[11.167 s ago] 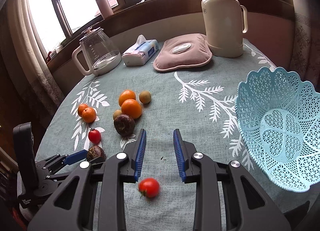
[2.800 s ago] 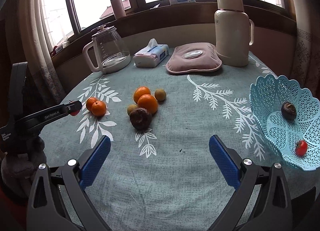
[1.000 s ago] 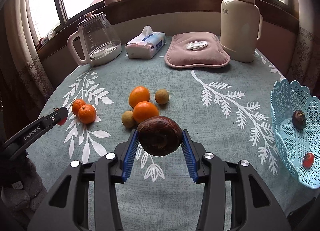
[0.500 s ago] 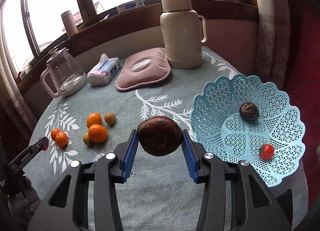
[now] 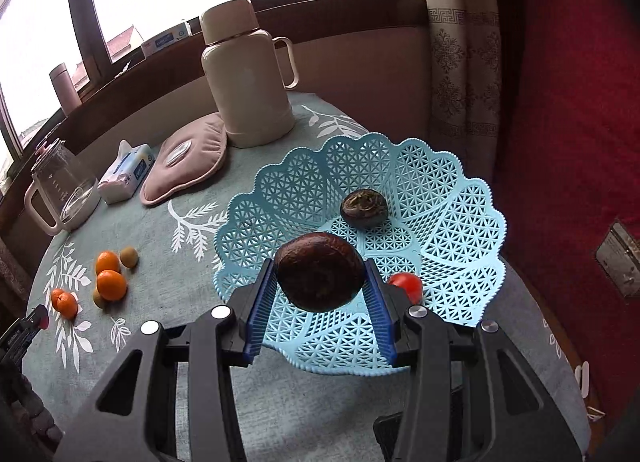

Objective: Organize fruits
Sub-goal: 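Carry the dark fruit into the blue basket and open the right tool while the left tool holds the tomato, then lower the red tomato into the blue basket and open the left tool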

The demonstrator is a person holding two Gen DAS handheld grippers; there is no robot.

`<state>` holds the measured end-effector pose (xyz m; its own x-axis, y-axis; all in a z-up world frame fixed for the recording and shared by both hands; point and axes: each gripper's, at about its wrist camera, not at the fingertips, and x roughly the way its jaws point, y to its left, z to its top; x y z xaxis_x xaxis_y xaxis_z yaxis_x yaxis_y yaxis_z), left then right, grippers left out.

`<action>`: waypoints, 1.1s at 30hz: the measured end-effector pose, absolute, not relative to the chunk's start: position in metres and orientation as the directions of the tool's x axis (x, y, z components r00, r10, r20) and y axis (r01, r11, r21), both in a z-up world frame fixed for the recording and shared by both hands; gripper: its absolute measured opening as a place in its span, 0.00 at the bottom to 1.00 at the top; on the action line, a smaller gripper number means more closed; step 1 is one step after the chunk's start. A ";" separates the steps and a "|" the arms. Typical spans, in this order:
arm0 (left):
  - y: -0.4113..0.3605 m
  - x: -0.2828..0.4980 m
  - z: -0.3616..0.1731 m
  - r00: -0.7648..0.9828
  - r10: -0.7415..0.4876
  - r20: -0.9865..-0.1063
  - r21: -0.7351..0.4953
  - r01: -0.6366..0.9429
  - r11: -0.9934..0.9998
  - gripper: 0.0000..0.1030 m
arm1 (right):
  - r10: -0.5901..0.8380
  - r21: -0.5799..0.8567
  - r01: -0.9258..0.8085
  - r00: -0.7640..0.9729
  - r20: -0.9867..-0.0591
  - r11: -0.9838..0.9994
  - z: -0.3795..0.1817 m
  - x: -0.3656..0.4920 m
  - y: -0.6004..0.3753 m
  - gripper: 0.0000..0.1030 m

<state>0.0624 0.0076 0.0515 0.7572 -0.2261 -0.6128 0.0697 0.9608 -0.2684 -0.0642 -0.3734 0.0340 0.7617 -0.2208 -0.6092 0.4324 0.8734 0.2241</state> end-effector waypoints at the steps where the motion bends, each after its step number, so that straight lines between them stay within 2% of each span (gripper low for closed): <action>1: 0.007 0.062 0.051 0.757 -0.226 -0.613 -0.268 0.071 0.961 0.28 | -0.221 0.231 0.439 0.759 -0.613 0.868 0.033 -0.066 -0.377 0.44; 20: -0.005 0.056 0.052 0.749 -0.237 -0.619 -0.249 0.099 0.963 0.28 | -0.255 0.263 0.479 0.769 -0.587 0.838 0.033 -0.079 -0.396 0.46; 33: -0.052 0.039 0.063 0.731 -0.295 -0.615 -0.208 0.211 0.955 0.28 | -0.269 0.264 0.469 0.792 -0.549 0.843 0.040 -0.084 -0.410 0.46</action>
<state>0.0389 -0.0516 0.0630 0.7312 -0.2953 -0.6149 0.2107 0.9551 -0.2081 -0.0839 -0.4096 0.0398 0.7915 -0.2689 -0.5488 0.4694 0.8426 0.2640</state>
